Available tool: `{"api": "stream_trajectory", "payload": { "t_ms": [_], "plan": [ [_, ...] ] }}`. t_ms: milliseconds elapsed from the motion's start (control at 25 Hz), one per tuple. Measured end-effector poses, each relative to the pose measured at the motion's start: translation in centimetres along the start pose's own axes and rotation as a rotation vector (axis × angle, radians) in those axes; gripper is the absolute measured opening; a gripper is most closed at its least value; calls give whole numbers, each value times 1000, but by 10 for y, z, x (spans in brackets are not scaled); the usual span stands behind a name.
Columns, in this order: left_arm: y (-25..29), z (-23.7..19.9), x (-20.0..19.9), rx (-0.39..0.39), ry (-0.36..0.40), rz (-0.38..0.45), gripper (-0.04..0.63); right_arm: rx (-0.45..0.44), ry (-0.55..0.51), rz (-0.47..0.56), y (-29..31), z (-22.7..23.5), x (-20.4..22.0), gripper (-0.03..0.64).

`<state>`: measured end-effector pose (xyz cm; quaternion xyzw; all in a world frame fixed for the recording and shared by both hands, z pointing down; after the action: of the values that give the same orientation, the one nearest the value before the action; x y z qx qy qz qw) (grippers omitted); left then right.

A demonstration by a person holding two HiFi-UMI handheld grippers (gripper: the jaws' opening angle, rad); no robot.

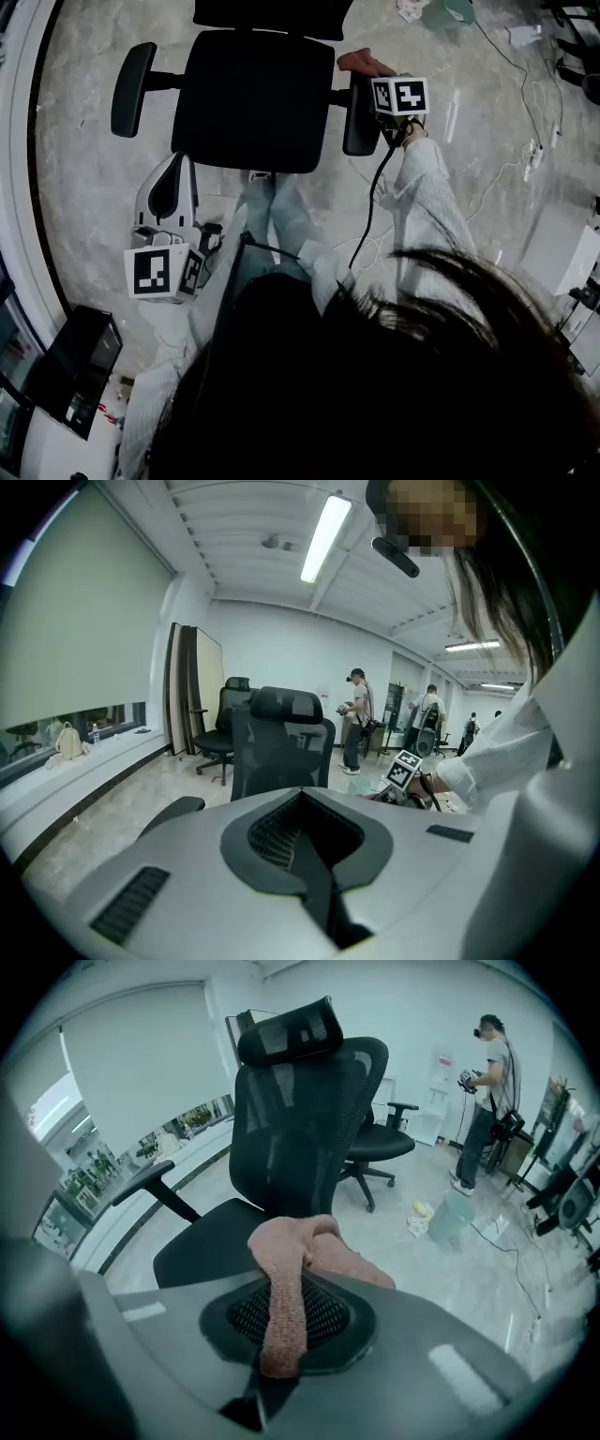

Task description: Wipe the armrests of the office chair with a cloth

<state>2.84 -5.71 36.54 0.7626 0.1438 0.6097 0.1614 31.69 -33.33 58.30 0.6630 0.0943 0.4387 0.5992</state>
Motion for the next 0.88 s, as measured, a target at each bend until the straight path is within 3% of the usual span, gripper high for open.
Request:
{"api": "stream_trajectory", "payload": {
  "t_ms": [160, 280, 640, 880],
  "plan": [
    [-3, 5, -3, 15, 2, 13, 3, -14, -63, -19, -13, -23, 18, 25],
    [3, 19, -7, 73, 23, 21, 3, -23, -118, -23, -31, -44, 49, 25],
    [27, 66, -23, 246, 87, 21, 3, -70, -77, 11, -87, -108, 125, 25],
    [29, 86, -17, 307, 95, 9, 3, -96, -43, 11, -99, -132, 151, 25]
  ]
}}
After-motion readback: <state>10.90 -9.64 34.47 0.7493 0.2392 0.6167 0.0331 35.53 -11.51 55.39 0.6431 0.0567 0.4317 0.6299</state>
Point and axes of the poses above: the fingertips, and each gripper's own axes: y forward along the fingers, z to its right, x out of its underside, the point moved 4 cm from there along -y, backward along the fingers, and after that the axes turned 4 degrees about -y, right-handed, at the moved point
